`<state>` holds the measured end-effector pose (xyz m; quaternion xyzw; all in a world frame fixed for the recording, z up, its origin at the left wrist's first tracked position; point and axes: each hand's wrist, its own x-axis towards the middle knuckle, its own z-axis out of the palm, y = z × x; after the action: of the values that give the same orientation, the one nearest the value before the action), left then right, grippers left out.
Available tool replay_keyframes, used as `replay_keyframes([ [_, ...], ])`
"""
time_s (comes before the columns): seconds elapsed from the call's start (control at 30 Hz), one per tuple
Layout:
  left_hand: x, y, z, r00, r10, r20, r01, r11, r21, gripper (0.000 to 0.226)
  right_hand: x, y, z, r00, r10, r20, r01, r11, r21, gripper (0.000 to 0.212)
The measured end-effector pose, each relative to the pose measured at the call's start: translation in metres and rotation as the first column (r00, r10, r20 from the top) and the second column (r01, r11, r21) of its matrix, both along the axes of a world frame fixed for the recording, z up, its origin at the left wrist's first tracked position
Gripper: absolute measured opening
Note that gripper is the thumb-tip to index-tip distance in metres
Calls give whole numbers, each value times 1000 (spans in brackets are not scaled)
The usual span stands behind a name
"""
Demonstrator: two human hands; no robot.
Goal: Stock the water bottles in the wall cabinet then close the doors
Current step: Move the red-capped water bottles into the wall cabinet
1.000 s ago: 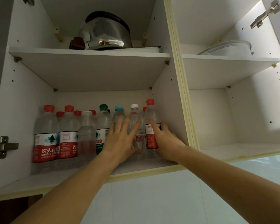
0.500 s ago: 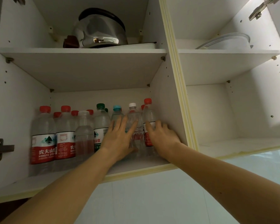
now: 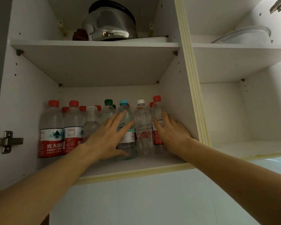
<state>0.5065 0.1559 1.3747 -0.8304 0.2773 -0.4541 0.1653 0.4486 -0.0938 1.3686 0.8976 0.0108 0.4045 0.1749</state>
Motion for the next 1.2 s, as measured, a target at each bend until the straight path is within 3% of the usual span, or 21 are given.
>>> replay_keyframes([
  [0.33, 12, -24, -3, 987, 74, 143, -88, 992, 93, 120, 1, -1, -5, 999, 38, 16, -38, 999, 12, 109],
  [0.57, 16, -29, -3, 987, 95, 132, -110, 988, 107, 120, 5, -3, -10, 999, 43, 24, -43, 999, 9, 112],
  [0.83, 14, -31, -5, 990, 105, 97, -113, 989, 90, 119, -3, -3, -16, 993, 118, -8, -117, 991, 70, 95],
  [1.03, -9, -29, 0, 973, -134, 188, 119, 989, 89, 87, -26, 0, -16, 977, 213, -18, -205, 955, 214, 76],
  [1.2, -5, -41, -4, 993, -30, 118, -8, 952, 306, 67, -46, 10, -20, 961, 275, 5, -262, 910, 320, 58],
])
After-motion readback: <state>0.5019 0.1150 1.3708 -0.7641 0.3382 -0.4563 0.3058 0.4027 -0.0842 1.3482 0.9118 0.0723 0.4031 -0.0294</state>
